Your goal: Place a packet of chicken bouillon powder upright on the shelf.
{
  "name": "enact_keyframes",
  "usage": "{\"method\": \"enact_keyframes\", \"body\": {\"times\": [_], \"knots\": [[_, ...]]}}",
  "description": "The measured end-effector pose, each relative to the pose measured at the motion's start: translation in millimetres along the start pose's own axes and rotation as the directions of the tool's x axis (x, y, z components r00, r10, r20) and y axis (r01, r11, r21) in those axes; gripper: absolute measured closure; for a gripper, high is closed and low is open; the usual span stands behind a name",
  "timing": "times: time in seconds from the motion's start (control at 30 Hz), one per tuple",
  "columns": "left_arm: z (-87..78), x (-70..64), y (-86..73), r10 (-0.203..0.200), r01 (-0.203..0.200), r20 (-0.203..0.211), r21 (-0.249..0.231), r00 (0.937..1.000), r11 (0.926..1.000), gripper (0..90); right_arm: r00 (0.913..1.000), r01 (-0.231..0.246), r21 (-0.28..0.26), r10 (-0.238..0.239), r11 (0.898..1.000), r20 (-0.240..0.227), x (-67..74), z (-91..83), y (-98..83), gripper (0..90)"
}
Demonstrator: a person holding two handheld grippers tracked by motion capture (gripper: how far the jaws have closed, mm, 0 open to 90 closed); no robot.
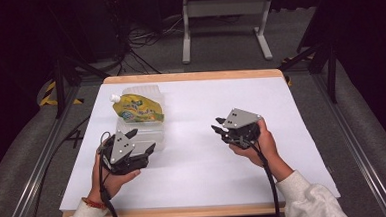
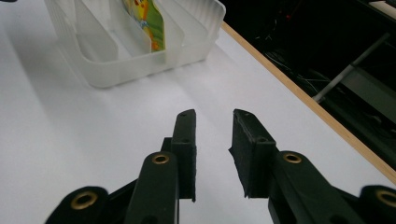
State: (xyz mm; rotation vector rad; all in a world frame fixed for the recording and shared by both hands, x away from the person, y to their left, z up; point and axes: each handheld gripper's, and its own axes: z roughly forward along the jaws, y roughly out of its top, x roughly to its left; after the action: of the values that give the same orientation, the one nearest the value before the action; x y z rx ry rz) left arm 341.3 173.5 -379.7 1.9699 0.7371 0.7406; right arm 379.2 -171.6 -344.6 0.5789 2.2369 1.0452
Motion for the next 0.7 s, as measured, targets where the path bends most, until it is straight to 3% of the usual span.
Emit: {"method": "enact_keyframes", "body": {"times": [0.23,0.7], "knots": [[4.1,-13.1,-1.2,0.039,-0.039,0.023,0.029,0.9990,0.9988,25.5,0.9994,0.027,0.029,-0.028,0.999,0.021,0.0,-8.4,-12.8,66.3],[8.6,-30.4,-5.0,0.084,-0.089,0.074,0.059,0.9937,0.9943,22.7,0.9990,0.022,0.068,-0.024,0.997,0.038,-3.9,-27.3,-35.6,56.0]]}}
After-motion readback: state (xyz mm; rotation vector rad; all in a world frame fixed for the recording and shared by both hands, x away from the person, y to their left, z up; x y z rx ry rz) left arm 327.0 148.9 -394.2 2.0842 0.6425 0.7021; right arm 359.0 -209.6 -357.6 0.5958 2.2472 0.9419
